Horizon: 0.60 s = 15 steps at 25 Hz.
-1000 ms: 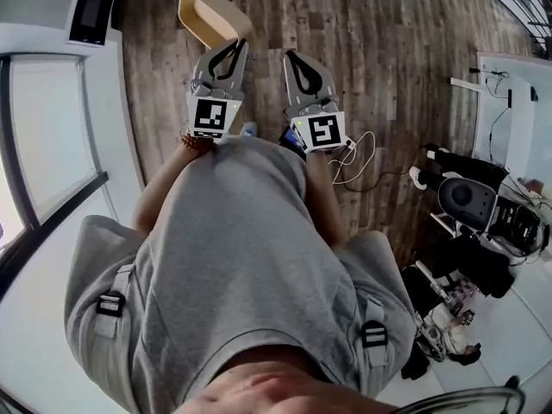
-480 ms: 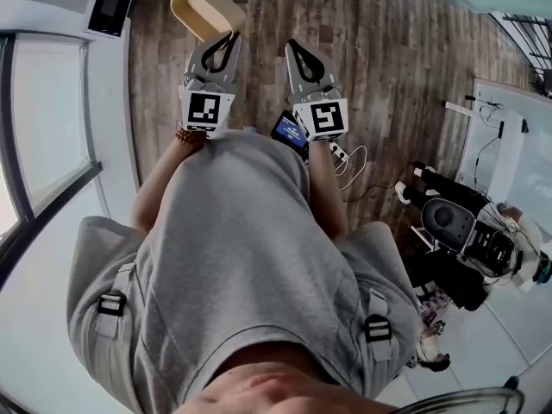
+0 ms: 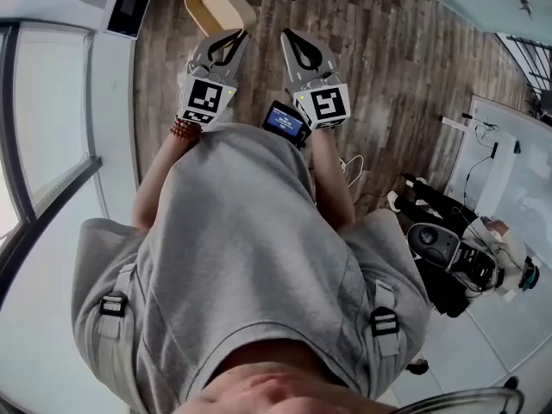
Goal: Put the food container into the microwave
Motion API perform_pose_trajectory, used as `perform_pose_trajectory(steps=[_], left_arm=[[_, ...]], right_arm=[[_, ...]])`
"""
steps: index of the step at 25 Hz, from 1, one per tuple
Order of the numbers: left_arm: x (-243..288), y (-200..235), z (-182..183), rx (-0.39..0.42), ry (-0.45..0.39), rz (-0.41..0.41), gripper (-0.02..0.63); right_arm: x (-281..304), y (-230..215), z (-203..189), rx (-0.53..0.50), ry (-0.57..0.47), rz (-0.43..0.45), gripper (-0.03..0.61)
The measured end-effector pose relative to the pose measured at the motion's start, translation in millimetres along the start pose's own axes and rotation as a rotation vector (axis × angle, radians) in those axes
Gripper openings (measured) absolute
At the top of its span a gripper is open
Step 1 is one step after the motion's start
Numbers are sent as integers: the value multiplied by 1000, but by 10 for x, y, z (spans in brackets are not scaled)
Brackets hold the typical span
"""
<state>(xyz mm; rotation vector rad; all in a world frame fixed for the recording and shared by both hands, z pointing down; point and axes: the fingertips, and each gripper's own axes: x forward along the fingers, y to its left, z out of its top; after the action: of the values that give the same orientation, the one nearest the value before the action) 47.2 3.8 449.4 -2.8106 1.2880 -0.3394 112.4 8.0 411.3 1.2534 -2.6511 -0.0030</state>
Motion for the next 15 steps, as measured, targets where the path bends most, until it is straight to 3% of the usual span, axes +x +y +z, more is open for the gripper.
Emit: perform_pose_trajectory(steps=[3, 8, 12, 15], left_arm=[[40, 203, -138, -8, 24, -57, 12], [84, 630, -232, 17, 36, -74, 12], [80, 837, -303, 114, 70, -115, 12], [97, 872, -410, 172, 95, -153, 12]], right_arm=[[371, 41, 4, -6, 12, 23, 15], [918, 125, 100, -11, 5, 54, 15], [1265, 152, 204, -11, 3, 54, 15], [1475, 96, 265, 8, 15, -3, 21]])
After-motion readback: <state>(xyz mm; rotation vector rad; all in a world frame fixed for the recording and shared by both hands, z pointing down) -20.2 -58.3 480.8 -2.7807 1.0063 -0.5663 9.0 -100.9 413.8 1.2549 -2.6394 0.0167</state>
